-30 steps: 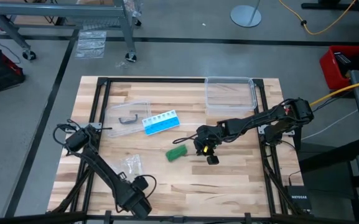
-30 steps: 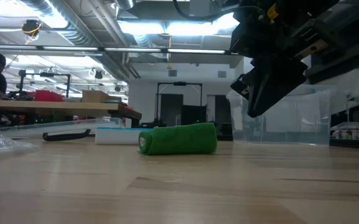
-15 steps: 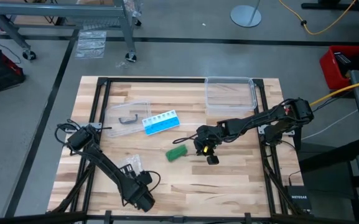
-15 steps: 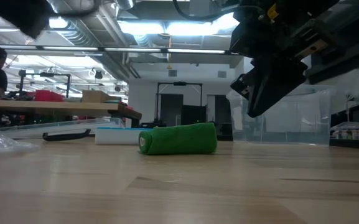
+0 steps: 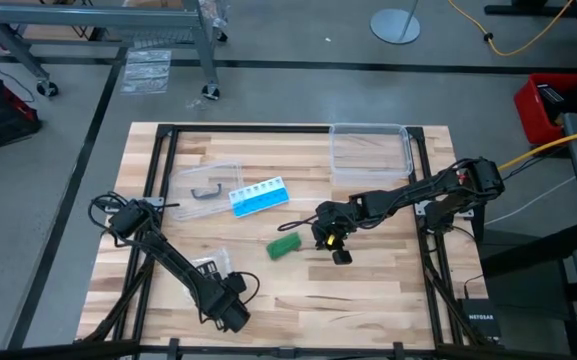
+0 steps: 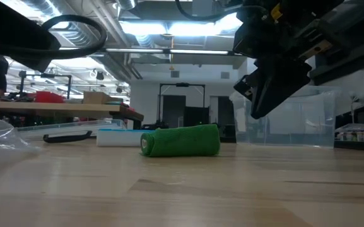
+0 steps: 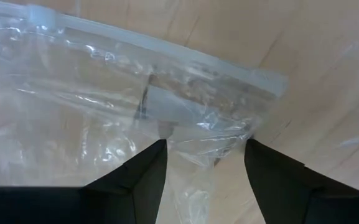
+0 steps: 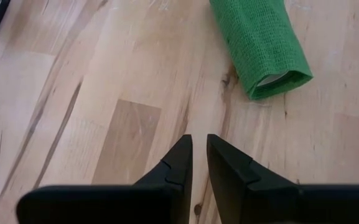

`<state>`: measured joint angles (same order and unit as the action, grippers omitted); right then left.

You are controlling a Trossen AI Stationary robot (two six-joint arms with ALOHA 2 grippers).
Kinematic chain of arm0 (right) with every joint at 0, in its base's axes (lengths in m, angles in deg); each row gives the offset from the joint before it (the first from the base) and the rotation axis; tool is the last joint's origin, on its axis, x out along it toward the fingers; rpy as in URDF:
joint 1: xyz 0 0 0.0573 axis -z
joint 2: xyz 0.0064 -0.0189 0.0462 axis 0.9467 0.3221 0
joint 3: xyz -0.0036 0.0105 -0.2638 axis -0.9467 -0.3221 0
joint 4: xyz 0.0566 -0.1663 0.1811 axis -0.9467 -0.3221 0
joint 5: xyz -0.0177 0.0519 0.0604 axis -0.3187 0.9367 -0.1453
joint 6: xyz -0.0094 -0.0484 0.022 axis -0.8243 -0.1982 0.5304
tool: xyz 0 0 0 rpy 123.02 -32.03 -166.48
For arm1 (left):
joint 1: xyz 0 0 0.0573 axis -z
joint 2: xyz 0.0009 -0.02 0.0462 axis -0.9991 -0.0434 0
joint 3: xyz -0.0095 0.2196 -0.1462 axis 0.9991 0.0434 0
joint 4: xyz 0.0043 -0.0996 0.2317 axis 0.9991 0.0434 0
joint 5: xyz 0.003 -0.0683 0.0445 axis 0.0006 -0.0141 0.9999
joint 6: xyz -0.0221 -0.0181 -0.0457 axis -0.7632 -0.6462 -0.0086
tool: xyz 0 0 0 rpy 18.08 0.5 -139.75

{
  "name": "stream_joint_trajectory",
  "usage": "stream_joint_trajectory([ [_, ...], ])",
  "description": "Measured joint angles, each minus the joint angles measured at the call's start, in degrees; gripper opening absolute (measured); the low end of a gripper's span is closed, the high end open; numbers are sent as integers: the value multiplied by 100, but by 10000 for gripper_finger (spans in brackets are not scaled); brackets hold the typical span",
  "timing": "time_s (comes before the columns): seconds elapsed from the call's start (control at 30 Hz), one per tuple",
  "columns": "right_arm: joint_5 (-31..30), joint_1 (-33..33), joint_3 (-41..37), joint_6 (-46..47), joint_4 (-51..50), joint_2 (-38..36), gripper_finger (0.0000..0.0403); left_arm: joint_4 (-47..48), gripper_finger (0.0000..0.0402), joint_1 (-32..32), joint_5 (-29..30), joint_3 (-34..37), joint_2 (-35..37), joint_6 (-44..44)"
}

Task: Roll bandage
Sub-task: Open the transparent zip bag

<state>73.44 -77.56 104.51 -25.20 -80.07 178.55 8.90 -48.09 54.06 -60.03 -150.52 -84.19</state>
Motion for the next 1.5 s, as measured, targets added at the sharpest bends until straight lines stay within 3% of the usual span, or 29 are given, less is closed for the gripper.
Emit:
stream_joint_trajectory([
  [0.13, 0, 0, 0, 0, 0, 0, 53, -74, 172, 0, 101, 7, -6, -4],
  [0.47, 7, 0, 0, 0, -6, 0, 53, -201, 9, 4, 170, -27, -31, -408],
  [0.63, 13, 0, 0, 28, -7, 0, 53, -151, 3, 39, 426, -146, 3, -610],
  [0.8, 5, -4, 0, 22, 22, 0, 53, -411, 1, 22, 1373, -325, 175, -650],
  [1.13, -637, -2, 0, 20, 105, 0, 53, -1556, 0, 97, 2623, -382, 687, 324],
  [1.37, -559, -2, 4, 34, 841, 0, 53, -2221, 0, 359, 3122, -384, 1008, 894],
  [1.5, -64, 0, 7, 42, 1286, 0, 53, -2262, 0, 508, 3575, -384, 1067, 814],
])
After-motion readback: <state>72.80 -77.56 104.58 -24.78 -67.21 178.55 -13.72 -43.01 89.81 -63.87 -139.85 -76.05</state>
